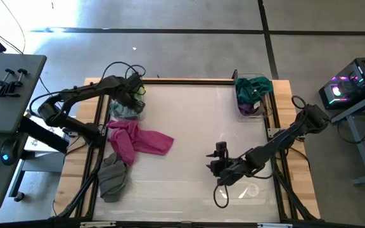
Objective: Sort towels by color in basket
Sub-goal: Put the light blue towel into the left transparent bin
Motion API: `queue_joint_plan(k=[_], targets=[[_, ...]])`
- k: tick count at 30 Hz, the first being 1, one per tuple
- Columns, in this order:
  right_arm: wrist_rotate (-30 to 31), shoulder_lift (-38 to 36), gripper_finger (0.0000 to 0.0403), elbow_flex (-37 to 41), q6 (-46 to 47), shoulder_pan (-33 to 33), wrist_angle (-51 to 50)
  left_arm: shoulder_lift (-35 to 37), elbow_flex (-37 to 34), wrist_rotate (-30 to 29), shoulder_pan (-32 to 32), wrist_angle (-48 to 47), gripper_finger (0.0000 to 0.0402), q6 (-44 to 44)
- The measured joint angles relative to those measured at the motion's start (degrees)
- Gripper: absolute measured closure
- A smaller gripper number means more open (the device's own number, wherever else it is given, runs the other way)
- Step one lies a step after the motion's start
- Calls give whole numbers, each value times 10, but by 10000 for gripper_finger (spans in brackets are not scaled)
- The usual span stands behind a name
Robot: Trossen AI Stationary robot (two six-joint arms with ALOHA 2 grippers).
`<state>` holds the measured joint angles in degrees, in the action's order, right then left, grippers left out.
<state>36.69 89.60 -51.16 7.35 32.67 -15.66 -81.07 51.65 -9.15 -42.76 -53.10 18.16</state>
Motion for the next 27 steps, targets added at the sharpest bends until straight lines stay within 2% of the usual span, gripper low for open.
queue_joint_plan(k=[4, 9, 12, 15, 18, 21, 27], targets=[[2, 0, 203, 0, 2, 0, 0, 20, 46, 31, 4, -53, 298, -5], [2, 0, 203, 0, 1, 0, 0, 40, 130, 33, 4, -138, 247, -9], [2, 0, 203, 0, -9, -1, 0, 53, 162, -35, 4, -125, 222, -9], [2, 0, 203, 0, -8, -4, 0, 55, 162, -109, -11, -87, 215, -9], [2, 0, 203, 0, -5, -4, 0, 43, 137, -116, -54, -45, 230, -22], [2, 0, 203, 0, -13, -4, 0, 26, 100, -110, -88, 2, 262, -23], [2, 0, 203, 0, -20, -4, 0, -8, 25, -69, -105, 111, 344, -52]])
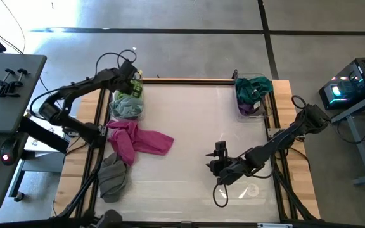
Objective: Sort towels by color in basket
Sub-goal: Put the light blue towel into the left transparent bin, then put the pink towel into the right transparent bin
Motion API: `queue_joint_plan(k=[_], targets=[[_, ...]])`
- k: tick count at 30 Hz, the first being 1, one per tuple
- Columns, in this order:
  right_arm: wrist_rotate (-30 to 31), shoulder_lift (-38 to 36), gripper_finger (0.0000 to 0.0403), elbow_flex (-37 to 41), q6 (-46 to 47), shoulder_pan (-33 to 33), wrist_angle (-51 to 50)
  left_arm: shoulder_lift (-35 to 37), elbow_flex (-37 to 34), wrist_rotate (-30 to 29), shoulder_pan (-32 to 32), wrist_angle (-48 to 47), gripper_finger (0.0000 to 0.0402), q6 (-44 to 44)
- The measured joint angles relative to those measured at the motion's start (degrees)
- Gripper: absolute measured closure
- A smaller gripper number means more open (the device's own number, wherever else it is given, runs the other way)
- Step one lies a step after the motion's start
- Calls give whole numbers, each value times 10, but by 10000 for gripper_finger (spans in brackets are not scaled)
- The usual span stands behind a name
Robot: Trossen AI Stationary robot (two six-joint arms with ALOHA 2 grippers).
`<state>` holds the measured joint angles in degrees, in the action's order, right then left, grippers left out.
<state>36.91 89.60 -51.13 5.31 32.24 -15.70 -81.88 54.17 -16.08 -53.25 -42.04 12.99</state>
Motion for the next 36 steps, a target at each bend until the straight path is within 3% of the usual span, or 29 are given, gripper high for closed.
queue_joint_plan(k=[4, 7, 14, 19, 23, 28, 33, 36], targets=[[0, 0, 203, 0, -2, -3, 0, -17, -29, 2, 2, 44, 387, -20], [0, 0, 203, 0, -4, -8, 0, -19, -29, 7, 2, 47, 393, -28], [0, 0, 203, 0, -11, -21, 0, 8, 40, 63, 0, -53, 307, -34], [0, 0, 203, 0, -3, -22, 0, 53, 108, 16, 43, -141, 258, -18], [0, 0, 203, 0, -3, -22, 0, 116, 115, -43, 140, -141, 255, 7], [0, 0, 203, 0, -8, -22, 0, 162, 115, -87, 322, -138, 273, 73], [0, 0, 203, 0, 4, -22, 5, 150, 115, -162, 533, -133, 295, 145], [-1, 0, 203, 0, 20, -22, 5, 125, 115, -183, 642, -138, 310, 90]])
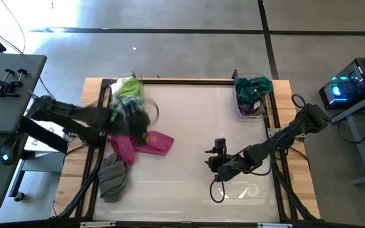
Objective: Sort towels by color in basket
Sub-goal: Put the pink towel into the right transparent bin
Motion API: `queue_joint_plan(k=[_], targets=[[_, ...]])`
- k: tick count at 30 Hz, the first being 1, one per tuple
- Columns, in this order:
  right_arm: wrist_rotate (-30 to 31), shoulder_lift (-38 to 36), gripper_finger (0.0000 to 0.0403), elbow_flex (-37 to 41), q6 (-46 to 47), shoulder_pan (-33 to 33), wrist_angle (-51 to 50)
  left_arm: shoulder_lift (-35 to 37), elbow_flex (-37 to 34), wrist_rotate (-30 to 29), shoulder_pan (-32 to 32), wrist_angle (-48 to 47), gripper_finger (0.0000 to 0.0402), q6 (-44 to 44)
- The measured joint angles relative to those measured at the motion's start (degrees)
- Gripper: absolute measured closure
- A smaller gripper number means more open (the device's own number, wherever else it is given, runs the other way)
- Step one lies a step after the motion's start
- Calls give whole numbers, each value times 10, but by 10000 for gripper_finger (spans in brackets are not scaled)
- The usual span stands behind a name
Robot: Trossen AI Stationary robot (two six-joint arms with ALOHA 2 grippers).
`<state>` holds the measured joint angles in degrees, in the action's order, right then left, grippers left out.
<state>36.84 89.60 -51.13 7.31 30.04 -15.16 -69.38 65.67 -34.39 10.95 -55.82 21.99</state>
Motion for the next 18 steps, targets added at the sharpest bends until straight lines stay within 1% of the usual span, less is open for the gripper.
queue_joint_plan(k=[2, 3, 6, 9, 13, 15, 16, 18], targets=[[-5, 0, 203, 0, -1, 2, 0, -19, 0, -8, 59, -14, 318, -45], [-6, 0, 203, 0, -3, 2, 2, -29, 0, -16, 81, -15, 322, -47], [-7, 0, 203, 0, -6, 1, 14, -54, 15, -20, 125, -21, 331, 0], [-7, 0, 203, 0, 0, 0, 26, -79, 35, 22, 151, -34, 336, 109], [-7, 0, 203, 0, 0, 0, 32, -105, 42, 112, 175, -56, 345, 252], [-7, 0, 203, 0, -1, 0, 34, -117, 42, 154, 184, -86, 349, 326], [-7, 0, 203, 0, 0, 0, 36, -124, 42, 160, 189, -108, 350, 359], [-7, 0, 203, 0, 0, 0, 42, -134, 37, 135, 200, -172, 350, 430]])
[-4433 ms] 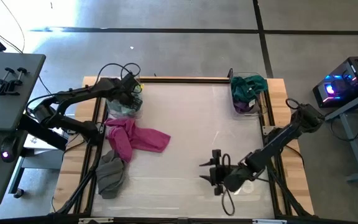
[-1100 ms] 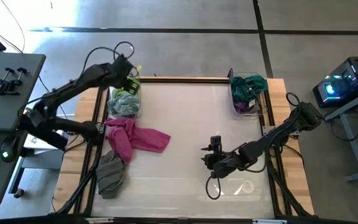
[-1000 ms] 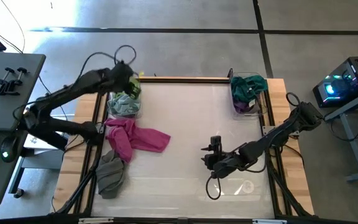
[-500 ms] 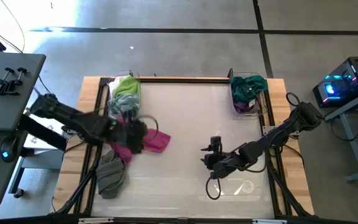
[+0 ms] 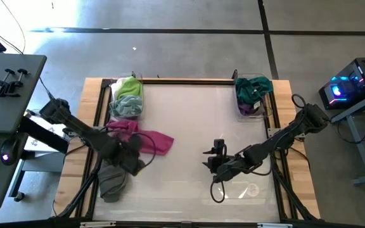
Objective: Sort towels by color in basket
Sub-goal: Put the pink towel into the right transparent bin
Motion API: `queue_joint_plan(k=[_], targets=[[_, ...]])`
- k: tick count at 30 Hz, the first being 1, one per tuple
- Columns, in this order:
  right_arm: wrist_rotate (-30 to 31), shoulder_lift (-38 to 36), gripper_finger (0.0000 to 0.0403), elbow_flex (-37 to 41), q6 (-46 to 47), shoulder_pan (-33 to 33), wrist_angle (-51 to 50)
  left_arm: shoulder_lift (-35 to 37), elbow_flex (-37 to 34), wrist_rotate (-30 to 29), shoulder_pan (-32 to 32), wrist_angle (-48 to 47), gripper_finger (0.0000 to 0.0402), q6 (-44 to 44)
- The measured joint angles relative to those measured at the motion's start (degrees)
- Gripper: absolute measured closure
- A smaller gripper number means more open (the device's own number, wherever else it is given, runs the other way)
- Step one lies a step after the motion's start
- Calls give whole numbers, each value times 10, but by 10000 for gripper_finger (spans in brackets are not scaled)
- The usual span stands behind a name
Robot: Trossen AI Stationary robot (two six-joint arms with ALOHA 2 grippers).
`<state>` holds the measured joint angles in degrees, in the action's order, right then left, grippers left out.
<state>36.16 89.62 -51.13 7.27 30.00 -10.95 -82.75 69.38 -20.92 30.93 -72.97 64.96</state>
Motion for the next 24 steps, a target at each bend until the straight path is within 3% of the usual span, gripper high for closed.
queue_joint_plan(k=[3, 7, 15, 19, 24], targets=[[0, 0, 203, 0, 0, 0, 7, -9, -17, -53, 9, -86, 344, 80], [-9, 0, 203, 0, 0, 4, 4, -2, -55, -62, 6, -112, 328, 146], [-19, 0, 203, 0, -13, 4, 6, 50, -152, -12, -19, -69, 238, 223], [-19, 0, 203, 0, -39, 4, 21, 87, -221, -38, -30, -20, 183, 308], [-19, 0, 203, 0, -62, 4, 44, 115, -314, -36, -52, 79, 146, 338]])
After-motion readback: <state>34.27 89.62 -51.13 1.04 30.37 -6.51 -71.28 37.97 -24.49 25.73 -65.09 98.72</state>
